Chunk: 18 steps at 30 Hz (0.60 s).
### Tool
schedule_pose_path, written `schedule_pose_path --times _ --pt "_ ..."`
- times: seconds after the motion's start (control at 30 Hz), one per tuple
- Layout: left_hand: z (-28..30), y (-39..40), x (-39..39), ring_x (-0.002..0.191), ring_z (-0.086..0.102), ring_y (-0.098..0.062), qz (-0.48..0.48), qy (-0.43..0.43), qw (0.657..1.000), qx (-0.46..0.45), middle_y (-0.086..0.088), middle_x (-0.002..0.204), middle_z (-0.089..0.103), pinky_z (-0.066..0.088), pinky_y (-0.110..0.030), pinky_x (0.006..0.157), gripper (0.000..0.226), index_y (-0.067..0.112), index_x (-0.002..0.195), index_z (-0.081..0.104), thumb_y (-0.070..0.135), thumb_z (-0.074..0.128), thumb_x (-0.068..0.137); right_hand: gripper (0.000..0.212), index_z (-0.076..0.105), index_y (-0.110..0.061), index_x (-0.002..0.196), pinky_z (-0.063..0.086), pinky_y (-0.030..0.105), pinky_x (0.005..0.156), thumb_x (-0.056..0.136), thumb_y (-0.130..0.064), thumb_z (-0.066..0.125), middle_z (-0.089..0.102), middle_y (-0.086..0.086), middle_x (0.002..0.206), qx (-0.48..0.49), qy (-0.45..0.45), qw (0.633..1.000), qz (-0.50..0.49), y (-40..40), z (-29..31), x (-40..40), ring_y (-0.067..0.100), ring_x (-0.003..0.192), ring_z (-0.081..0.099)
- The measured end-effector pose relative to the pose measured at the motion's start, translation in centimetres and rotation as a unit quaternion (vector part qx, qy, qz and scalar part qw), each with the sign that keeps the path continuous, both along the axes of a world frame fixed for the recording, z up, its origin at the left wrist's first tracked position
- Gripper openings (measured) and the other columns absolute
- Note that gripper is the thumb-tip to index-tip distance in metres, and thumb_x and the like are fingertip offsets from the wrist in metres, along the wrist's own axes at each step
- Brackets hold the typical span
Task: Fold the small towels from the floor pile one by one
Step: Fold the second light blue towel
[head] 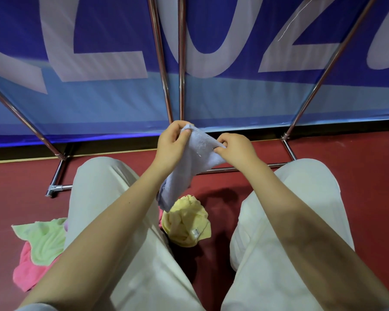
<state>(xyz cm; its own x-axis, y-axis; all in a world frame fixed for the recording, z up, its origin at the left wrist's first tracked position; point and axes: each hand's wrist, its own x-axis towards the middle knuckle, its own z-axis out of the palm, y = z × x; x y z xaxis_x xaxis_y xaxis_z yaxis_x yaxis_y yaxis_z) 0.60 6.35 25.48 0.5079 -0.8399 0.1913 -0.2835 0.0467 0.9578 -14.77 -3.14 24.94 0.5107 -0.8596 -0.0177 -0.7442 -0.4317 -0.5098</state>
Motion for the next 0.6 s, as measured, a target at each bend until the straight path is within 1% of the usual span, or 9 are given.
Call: schedule_pose_path --times 0.1,0.17,0.2,0.27,0.33,0.4,0.47,0.53,0.6 --pt "0.2 0.1 -0.1 0.082 0.058 0.005 0.000 0.010 1.000 -0.010 0.013 0.087 0.064 0.043 -0.011 0.076 0.014 0.018 0.092 0.062 0.010 0.051 0.096 0.007 0.065 -0.021 0.079 0.036 0.026 0.069 0.078 -0.027 0.067 0.056 -0.001 0.084 0.008 -0.021 0.999 -0.030 -0.3 -0.1 0.1 0.019 0.086 0.052" --pt "0.4 0.1 0.3 0.082 0.057 0.004 0.021 0.033 0.999 -0.020 0.013 0.087 0.064 0.043 -0.011 0.077 0.016 0.019 0.090 0.062 0.010 0.051 0.096 0.014 0.061 -0.022 0.073 0.035 0.026 0.073 0.078 -0.031 0.070 0.052 -0.001 0.085 0.014 -0.043 0.998 -0.037 -0.5 -0.2 0.1 0.015 0.090 0.044" --pt "0.5 0.2 0.6 0.084 0.058 0.004 0.030 0.047 0.998 -0.026 0.013 0.087 0.064 0.043 -0.012 0.078 0.017 0.021 0.089 0.062 0.010 0.051 0.096 0.017 0.059 -0.020 0.071 0.035 0.026 0.072 0.078 -0.031 0.071 0.052 0.000 0.084 0.028 -0.067 0.996 -0.043 -0.6 -0.1 0.2 0.015 0.089 0.045" --pt "0.6 0.2 1.2 0.087 0.058 0.002 0.049 0.080 0.995 -0.041 0.012 0.090 0.065 0.043 -0.013 0.081 0.019 0.024 0.089 0.063 0.011 0.051 0.095 0.023 0.054 -0.015 0.068 0.034 0.024 0.062 0.080 -0.027 0.070 0.051 0.000 0.075 0.086 -0.135 0.986 -0.053 -0.5 0.3 0.3 0.015 0.076 0.047" --pt "0.7 0.2 1.8 0.087 0.058 0.002 0.071 0.108 0.990 -0.052 0.012 0.092 0.065 0.043 -0.013 0.082 0.018 0.023 0.091 0.064 0.012 0.050 0.096 0.026 0.050 -0.016 0.067 0.031 0.015 0.050 0.084 -0.020 0.069 0.047 -0.004 0.068 0.162 -0.222 0.960 -0.063 -0.1 0.7 0.4 0.010 0.062 0.042" --pt "0.7 0.0 2.2 0.084 0.057 0.004 0.095 0.131 0.985 -0.055 0.010 0.091 0.064 0.043 -0.013 0.080 0.016 0.018 0.094 0.064 0.011 0.050 0.096 0.015 0.055 -0.016 0.076 0.034 0.010 0.051 0.086 -0.014 0.067 0.052 -0.005 0.072 0.205 -0.310 0.926 -0.070 0.1 1.0 0.6 0.006 0.065 0.045" --pt "0.6 -0.1 2.6 0.080 0.054 0.001 0.114 0.157 0.979 -0.054 0.009 0.089 0.062 0.043 -0.017 0.077 0.014 0.014 0.097 0.064 0.012 0.050 0.097 0.004 0.060 -0.011 0.088 0.040 0.016 0.062 0.087 -0.010 0.064 0.058 0.000 0.081 0.228 -0.392 0.888 -0.081 0.2 1.3 0.7 0.010 0.074 0.050" --pt "0.6 -0.2 2.8 0.079 0.052 -0.002 0.122 0.175 0.976 -0.049 0.009 0.086 0.061 0.041 -0.021 0.073 0.014 0.014 0.097 0.063 0.015 0.050 0.097 0.004 0.061 -0.012 0.086 0.042 0.023 0.068 0.088 -0.011 0.064 0.058 0.003 0.084 0.234 -0.453 0.855 -0.097 0.2 1.7 0.8 0.014 0.078 0.051" --pt "0.5 -0.3 2.8 0.081 0.052 -0.004 0.122 0.182 0.975 -0.049 0.008 0.087 0.061 0.041 -0.021 0.074 0.014 0.015 0.097 0.063 0.016 0.049 0.097 0.008 0.059 -0.014 0.081 0.041 0.024 0.066 0.086 -0.015 0.065 0.055 0.003 0.081 0.224 -0.488 0.837 -0.106 0.2 2.1 0.8 0.014 0.076 0.048"
